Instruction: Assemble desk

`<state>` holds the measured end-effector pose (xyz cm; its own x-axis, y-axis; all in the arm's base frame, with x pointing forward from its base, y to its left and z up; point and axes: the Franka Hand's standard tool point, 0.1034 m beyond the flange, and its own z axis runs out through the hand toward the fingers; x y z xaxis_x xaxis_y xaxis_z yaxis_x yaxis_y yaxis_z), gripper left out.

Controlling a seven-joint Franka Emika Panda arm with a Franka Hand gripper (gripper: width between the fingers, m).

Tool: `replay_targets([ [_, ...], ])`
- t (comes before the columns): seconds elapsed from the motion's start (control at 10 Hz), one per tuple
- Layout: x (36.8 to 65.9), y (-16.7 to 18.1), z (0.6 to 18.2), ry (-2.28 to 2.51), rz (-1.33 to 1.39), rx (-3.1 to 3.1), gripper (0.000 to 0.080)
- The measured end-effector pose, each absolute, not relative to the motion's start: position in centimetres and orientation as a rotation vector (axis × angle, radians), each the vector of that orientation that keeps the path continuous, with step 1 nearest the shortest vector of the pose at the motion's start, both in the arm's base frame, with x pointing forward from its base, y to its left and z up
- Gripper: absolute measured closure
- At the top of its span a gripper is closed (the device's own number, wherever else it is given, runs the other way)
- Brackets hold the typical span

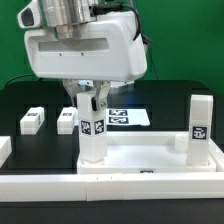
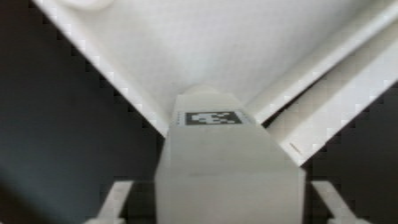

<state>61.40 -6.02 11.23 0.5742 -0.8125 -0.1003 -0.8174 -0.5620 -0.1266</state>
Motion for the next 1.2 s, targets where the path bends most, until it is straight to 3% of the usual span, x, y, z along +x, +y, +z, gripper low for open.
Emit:
replay_targets([
  [0.3,62.1,-5.9,11.1,2.023,0.106,-2.135,0.0511],
  [0.6,62.4,-5.8,11.1,2.046,0.102,-2.087,0.0499],
  [0.8,62.3,-5.6,11.1,1.800,0.078,-2.315,0.0190],
  [1.2,62.2,-5.0,11.1,1.373,0.044,-2.591,0.0152],
])
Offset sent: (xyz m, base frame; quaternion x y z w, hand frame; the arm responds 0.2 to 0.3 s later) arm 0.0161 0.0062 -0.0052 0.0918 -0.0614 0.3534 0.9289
